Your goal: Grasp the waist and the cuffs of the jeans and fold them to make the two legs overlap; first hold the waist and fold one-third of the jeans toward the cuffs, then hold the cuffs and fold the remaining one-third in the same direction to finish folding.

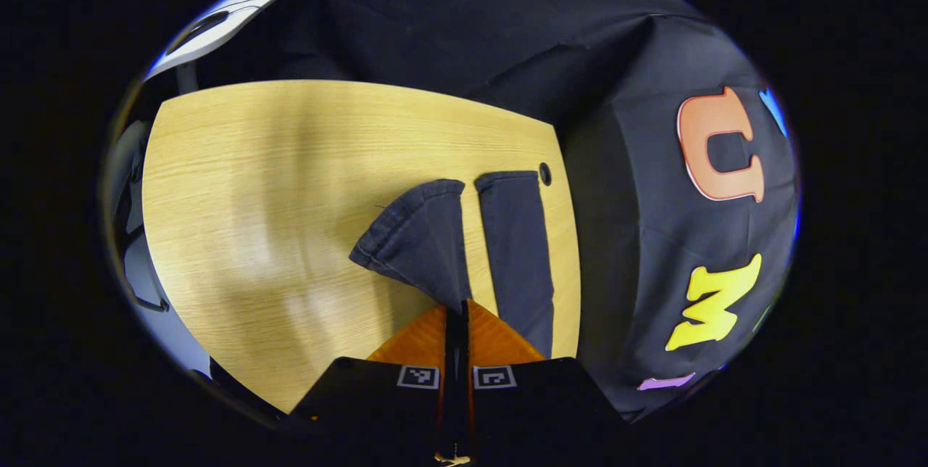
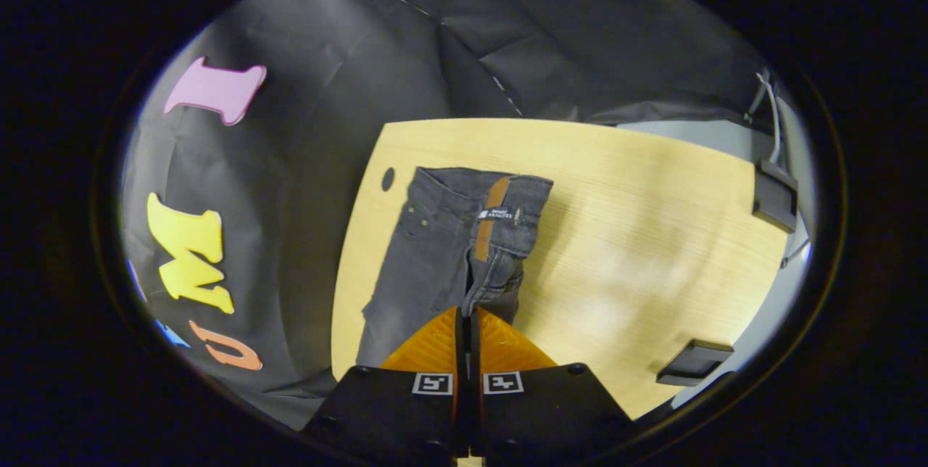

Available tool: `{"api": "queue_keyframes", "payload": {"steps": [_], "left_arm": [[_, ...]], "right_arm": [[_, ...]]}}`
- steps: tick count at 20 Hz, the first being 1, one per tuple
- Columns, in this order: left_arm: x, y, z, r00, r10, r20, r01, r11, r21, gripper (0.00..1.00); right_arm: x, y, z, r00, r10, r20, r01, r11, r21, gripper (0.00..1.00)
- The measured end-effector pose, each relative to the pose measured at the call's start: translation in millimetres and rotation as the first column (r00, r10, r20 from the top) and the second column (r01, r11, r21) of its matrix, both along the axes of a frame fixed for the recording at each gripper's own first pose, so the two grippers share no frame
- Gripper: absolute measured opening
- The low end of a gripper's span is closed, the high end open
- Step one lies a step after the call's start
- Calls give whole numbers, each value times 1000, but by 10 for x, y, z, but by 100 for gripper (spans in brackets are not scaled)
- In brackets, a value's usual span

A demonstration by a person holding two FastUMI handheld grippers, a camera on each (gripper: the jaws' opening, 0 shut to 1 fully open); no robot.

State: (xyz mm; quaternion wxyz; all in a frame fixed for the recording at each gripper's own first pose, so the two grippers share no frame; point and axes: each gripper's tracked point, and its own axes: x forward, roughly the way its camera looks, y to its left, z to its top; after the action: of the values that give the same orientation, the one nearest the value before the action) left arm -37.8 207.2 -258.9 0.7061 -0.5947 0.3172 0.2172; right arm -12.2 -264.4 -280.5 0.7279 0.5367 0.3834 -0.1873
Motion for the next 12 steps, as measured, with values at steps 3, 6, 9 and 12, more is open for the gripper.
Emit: {"api": "queue_keyframes", "payload": {"steps": [3, 6, 9, 12], "left_arm": [[302, 103, 134, 999, -50, 21, 50, 999, 21, 3], [765, 142, 182, 992, -125, 30, 123, 991, 54, 3], [1329, 119, 104, 980, -194, 37, 191, 978, 87, 4], [1802, 152, -88, 968, -248, 23, 243, 962, 126, 4]], "right_arm": [[400, 17, 274, 997, 41, 64, -42, 999, 8, 0], [848, 45, 361, 993, 89, 83, -88, 996, -13, 1], [1324, 103, 307, 987, 132, 87, -127, 990, -59, 1], [1736, 160, 103, 986, 148, 75, -140, 986, -91, 1]]}}
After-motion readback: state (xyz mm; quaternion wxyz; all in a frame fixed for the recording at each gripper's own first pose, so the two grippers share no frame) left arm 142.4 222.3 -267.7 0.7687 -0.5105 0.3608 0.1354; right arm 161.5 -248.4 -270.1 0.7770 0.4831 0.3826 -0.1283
